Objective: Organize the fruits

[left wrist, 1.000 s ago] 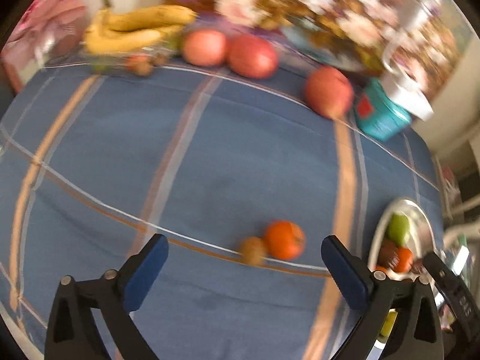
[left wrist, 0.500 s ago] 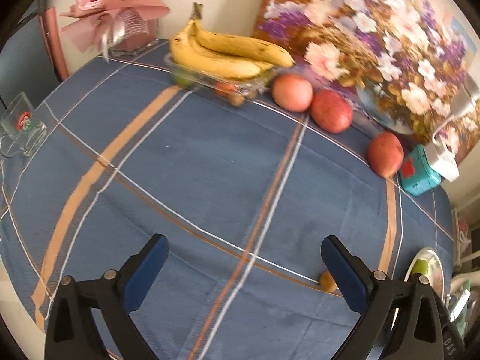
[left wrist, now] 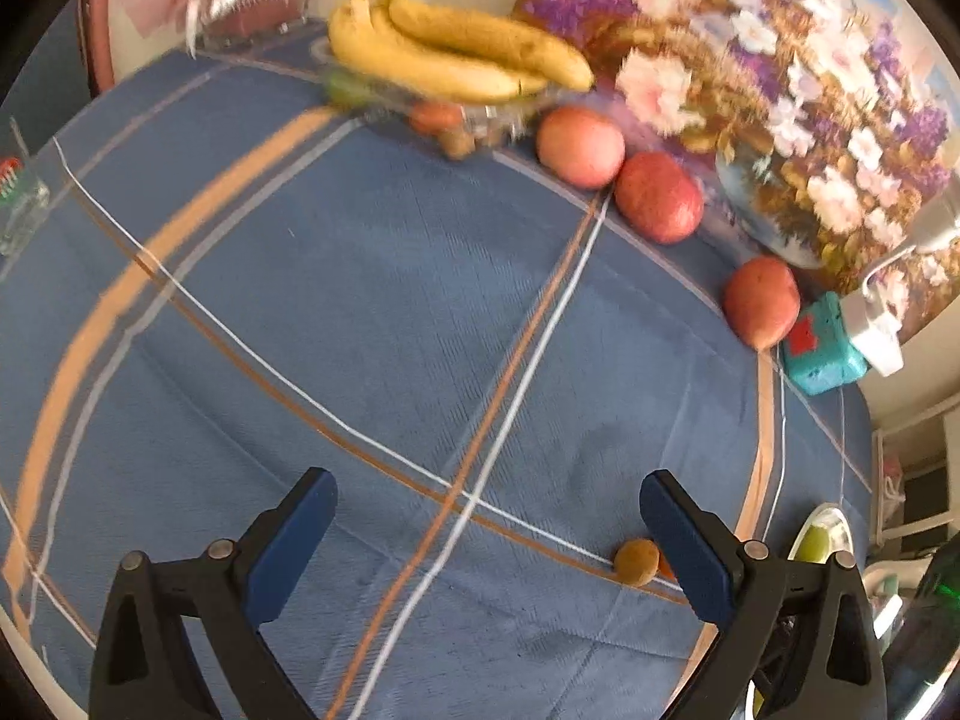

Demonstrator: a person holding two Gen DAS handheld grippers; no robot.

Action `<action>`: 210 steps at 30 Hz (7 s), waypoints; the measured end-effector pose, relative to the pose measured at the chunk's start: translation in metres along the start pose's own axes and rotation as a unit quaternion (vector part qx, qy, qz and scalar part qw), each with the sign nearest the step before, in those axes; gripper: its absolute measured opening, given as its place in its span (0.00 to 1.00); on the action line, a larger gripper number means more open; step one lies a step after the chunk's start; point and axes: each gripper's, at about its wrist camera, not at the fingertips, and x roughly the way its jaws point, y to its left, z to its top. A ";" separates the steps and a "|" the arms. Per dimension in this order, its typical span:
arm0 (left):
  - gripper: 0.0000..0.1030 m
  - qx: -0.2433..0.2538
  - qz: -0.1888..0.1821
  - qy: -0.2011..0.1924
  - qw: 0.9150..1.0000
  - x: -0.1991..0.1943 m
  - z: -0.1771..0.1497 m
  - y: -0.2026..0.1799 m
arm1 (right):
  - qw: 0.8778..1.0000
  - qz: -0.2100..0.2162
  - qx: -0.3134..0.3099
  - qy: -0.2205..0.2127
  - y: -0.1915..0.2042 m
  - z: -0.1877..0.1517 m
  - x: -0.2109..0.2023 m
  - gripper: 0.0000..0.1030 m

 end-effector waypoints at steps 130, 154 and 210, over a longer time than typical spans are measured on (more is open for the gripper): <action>0.25 0.166 -0.118 0.041 0.978 -0.016 -0.060 -0.143 | 0.995 -0.054 0.089 0.013 -0.089 -0.006 -0.050 0.36; 0.28 0.235 -0.166 0.125 0.949 0.003 -0.115 -0.202 | 0.979 -0.103 0.178 -0.017 -0.167 -0.011 -0.083 0.36; 1.00 0.184 0.094 -0.043 0.977 0.007 -0.057 -0.105 | 0.986 -0.162 0.026 -0.025 -0.093 -0.022 -0.047 0.98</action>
